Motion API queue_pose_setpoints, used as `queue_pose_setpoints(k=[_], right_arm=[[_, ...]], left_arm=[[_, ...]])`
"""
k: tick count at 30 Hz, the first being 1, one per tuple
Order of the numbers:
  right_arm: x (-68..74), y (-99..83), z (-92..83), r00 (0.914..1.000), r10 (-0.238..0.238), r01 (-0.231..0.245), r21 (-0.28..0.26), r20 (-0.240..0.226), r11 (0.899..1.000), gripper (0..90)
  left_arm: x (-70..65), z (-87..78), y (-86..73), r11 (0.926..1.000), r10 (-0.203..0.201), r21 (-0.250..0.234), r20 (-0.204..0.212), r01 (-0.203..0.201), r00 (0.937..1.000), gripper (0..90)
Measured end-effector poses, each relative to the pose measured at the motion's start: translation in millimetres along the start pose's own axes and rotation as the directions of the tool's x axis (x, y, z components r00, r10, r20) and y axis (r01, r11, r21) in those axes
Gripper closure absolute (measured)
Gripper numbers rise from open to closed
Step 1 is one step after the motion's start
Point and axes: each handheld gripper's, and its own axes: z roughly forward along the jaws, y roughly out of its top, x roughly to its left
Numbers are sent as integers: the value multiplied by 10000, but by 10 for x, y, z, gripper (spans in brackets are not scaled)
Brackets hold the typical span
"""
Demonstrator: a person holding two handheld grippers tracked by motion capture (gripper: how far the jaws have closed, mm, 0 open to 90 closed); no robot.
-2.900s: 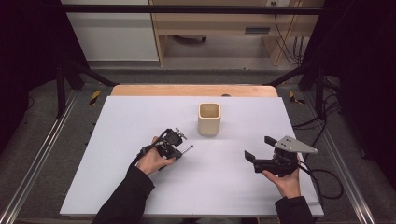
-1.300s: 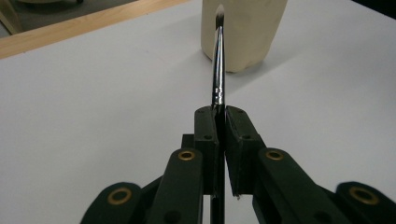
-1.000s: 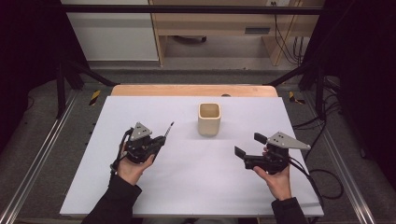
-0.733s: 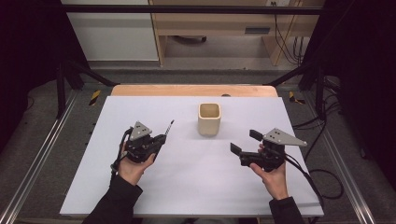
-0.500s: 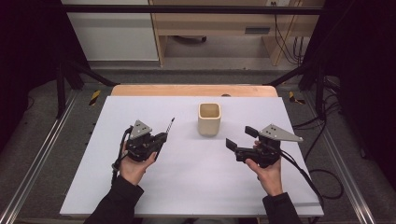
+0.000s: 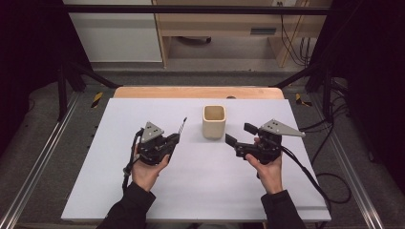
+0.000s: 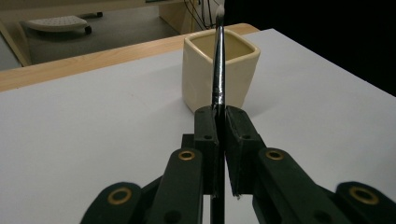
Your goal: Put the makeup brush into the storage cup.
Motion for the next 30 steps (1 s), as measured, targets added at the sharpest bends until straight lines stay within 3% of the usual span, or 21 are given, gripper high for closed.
queue_pose_setpoints(k=[11, 20, 30], right_arm=[[24, -52, 84, 9996, 170, -162, 334, -240, 9993, 166], [83, -162, 244, 9969, 484, -448, 594, -612, 9972, 194], [111, -242, 344, 9950, 639, -574, 842, -772, 9948, 223]], left_arm=[[-132, 76, -135, 9992, -310, -222, 324, 318, 9990, 838], [-214, 92, -279, 9989, -328, -314, 330, 339, 9989, 838], [-292, 144, -299, 9988, -375, -309, 451, 389, 9983, 838]])
